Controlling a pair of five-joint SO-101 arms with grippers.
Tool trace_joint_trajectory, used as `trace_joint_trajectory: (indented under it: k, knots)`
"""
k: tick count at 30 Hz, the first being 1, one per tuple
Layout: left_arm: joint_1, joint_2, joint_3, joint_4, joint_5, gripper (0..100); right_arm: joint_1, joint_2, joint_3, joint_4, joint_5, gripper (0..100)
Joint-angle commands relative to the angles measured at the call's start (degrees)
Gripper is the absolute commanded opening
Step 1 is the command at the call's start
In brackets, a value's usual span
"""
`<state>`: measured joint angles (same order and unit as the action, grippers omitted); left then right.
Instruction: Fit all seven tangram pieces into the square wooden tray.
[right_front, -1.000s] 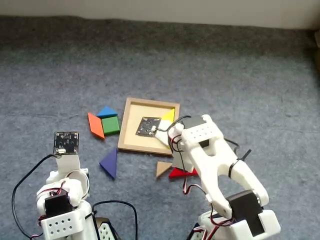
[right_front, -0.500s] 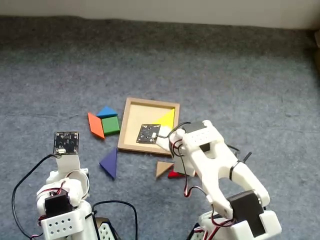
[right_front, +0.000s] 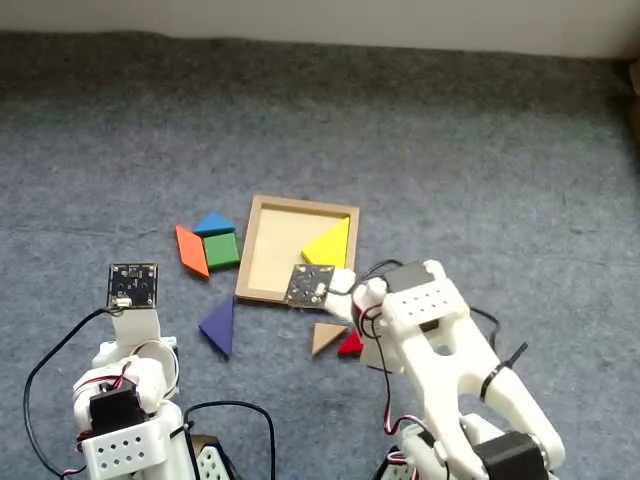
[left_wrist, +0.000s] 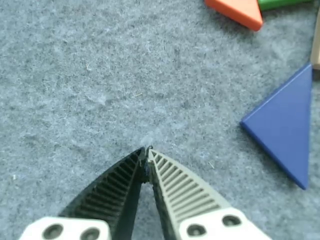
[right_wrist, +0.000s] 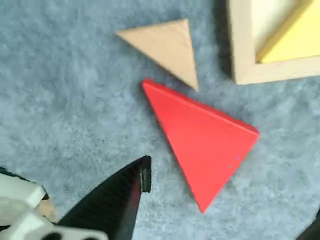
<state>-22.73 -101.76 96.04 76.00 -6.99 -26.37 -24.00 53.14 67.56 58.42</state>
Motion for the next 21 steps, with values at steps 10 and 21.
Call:
trace_joint_trajectory:
  k: [10,21]
  knots:
    - [-0.4,-2.6,1.1,0.3,0.4,1,-0.5,12.4,-1.6,-12.4,-2.5,47.3]
    - [-0.4,-2.6,1.1,0.3,0.4,1,0.5,20.7,-7.1,-12.5,-2.5,46.4]
